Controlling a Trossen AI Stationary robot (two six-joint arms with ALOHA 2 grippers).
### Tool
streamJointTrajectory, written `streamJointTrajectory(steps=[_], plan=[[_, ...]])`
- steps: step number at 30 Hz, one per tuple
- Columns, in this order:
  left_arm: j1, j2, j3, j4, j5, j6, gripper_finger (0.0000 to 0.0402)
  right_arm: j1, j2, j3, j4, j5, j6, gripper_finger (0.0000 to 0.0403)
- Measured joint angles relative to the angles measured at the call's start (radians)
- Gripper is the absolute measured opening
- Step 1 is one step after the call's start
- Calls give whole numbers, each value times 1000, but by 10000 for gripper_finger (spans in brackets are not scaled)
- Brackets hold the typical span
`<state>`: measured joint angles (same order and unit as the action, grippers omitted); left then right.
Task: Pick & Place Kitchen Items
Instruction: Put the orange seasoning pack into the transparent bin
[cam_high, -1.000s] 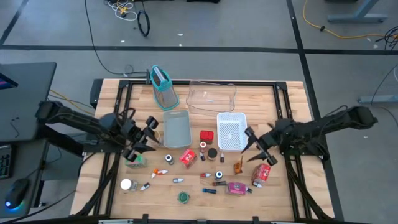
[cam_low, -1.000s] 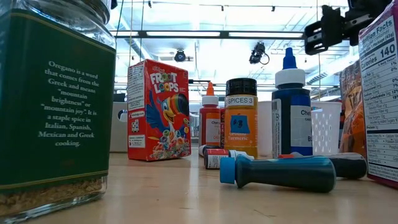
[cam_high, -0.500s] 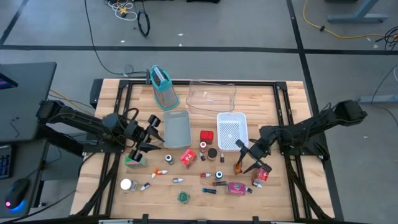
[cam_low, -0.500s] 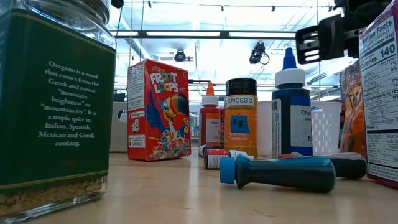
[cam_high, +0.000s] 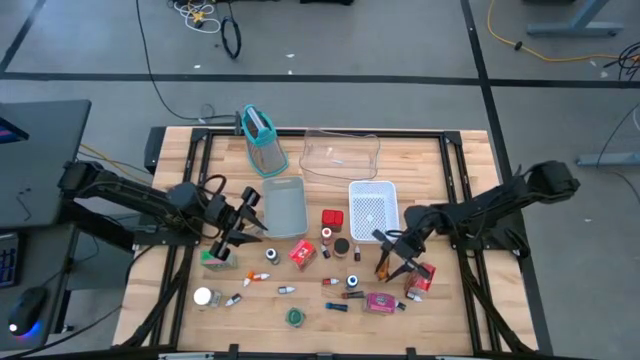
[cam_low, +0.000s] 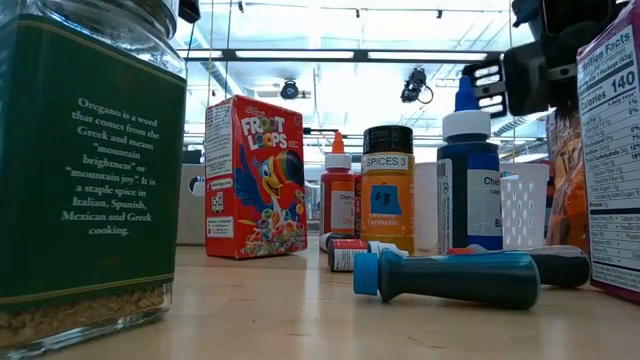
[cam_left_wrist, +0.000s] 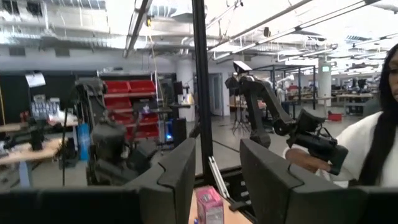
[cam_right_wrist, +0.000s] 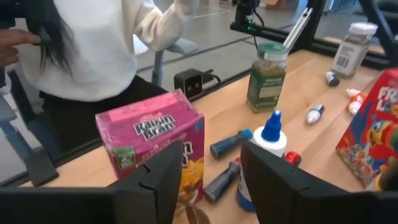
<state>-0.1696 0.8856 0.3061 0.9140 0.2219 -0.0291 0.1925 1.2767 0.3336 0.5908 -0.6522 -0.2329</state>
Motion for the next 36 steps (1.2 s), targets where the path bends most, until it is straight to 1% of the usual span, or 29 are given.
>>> streamJointTrajectory(steps=[4,10,14,17,19,21,23,27,30,33,36], plan=[[0,0,0,0,0,-20,134,0,-36,0,-47,-22,12,153],[0,0,0,-7,0,-35,134,-22,-97,0,-208,-22,93,149],[0,0,0,-14,0,-45,134,-34,-117,0,-202,-12,-32,148],[0,0,0,-16,0,-46,134,-34,-128,0,-190,55,-191,146],[0,0,0,-19,0,-47,134,-34,-128,0,-205,114,-263,144],[0,0,0,-25,0,-64,134,-34,-130,3,-236,154,-283,142],[0,0,0,-36,0,-78,134,-34,-133,4,-258,173,-282,140],[0,0,0,-49,-1,-91,134,-34,-183,24,-284,211,-286,137],[0,0,0,-50,-1,-91,134,-34,-243,106,-396,265,-315,137],[0,0,0,-55,0,-111,134,-34,-278,199,-642,353,-333,137],[0,0,0,-73,0,-145,134,-31,-275,267,-839,399,-304,137]])
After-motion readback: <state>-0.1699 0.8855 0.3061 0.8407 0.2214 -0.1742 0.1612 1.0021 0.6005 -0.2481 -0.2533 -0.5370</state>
